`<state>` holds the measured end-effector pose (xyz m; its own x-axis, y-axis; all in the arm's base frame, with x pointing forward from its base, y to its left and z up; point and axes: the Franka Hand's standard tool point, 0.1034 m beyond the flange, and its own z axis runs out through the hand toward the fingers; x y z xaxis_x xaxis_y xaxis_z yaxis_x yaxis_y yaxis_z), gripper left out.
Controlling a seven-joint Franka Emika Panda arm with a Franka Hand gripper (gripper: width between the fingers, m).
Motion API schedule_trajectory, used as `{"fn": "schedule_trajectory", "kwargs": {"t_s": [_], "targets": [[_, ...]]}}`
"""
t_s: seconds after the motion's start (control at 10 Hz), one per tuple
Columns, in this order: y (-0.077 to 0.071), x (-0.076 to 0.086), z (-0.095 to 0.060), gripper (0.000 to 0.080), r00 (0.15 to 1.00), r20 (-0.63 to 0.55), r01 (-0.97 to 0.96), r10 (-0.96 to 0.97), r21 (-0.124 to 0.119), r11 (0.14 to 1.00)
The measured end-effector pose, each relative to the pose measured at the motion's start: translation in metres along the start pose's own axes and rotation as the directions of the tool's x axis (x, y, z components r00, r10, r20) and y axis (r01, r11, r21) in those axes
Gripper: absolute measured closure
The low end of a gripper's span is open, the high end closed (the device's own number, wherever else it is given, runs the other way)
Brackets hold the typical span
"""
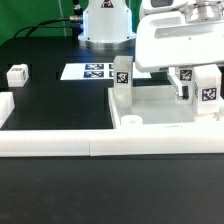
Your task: Assemble square table
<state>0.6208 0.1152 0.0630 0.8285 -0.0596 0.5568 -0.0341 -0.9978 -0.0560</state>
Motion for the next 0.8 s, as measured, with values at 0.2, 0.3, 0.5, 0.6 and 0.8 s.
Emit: {"fn": "schedule_trajectory", "kwargs": {"t_s": [0.2,0.3,0.5,0.6,0.8], "targets": [[0.000,0.000,0.000,0.0156,1.000,0.001,0.000,0.000,0.000,1.000],[0.000,-0.001,0.000,0.0156,1.000,0.001,0.000,0.000,0.000,1.000],[0.000,-0.001,0.000,0.0150,1.000,0.002,0.000,0.000,-0.001,1.000],[0.000,-0.001,0.000,0.0150,1.000,0.003,0.000,0.000,0.000,1.000],[-0.007,0.018,-0.024,0.0150,0.996,0.093,-0.017,0.012,0.047,0.999]]}}
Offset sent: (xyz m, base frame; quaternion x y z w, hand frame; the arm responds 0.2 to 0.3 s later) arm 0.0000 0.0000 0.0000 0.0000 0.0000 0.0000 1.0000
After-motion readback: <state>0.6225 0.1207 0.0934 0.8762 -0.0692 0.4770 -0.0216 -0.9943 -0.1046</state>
